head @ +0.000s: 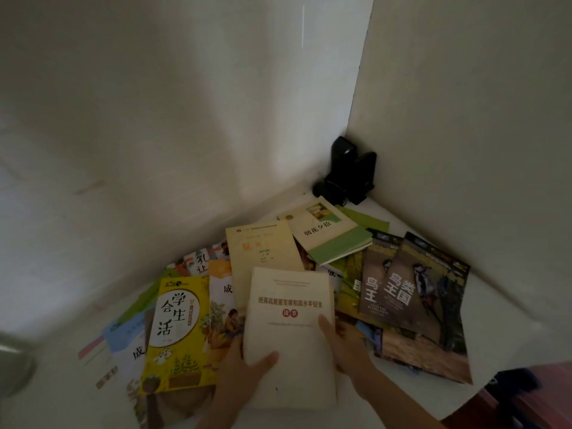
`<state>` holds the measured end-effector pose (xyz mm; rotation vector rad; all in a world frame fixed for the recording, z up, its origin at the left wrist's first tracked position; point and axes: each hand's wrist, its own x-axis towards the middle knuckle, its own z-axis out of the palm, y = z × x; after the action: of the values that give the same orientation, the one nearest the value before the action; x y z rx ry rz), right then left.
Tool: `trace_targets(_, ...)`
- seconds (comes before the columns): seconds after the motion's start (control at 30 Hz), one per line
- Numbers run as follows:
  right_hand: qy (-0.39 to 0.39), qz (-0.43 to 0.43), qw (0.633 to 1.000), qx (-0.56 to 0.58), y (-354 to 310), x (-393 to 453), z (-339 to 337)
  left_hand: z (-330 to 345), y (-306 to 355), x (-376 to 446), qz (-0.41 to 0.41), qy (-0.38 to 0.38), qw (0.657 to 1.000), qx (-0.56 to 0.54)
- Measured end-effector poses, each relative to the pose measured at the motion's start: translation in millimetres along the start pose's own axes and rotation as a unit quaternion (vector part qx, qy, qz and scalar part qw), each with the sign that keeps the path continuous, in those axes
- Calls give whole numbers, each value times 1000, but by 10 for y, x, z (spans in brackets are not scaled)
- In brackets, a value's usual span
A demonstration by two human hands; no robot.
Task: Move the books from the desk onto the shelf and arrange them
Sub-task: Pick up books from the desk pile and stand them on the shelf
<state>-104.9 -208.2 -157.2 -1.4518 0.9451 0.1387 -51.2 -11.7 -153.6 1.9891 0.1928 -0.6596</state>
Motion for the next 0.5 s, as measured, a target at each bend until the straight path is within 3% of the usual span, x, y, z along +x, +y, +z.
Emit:
trace_targets(0.2,-18,39,997,61,147,4,63,166,-122,12,48,43,988,138)
trace_targets(0.33,-39,33,993,109,160,-75,-40,98,-145,-9,27,-4,997,67)
trace_targets(0.5,-97,40,978,182,81,-95,-268,-26,237,2,12,-59,993,-101)
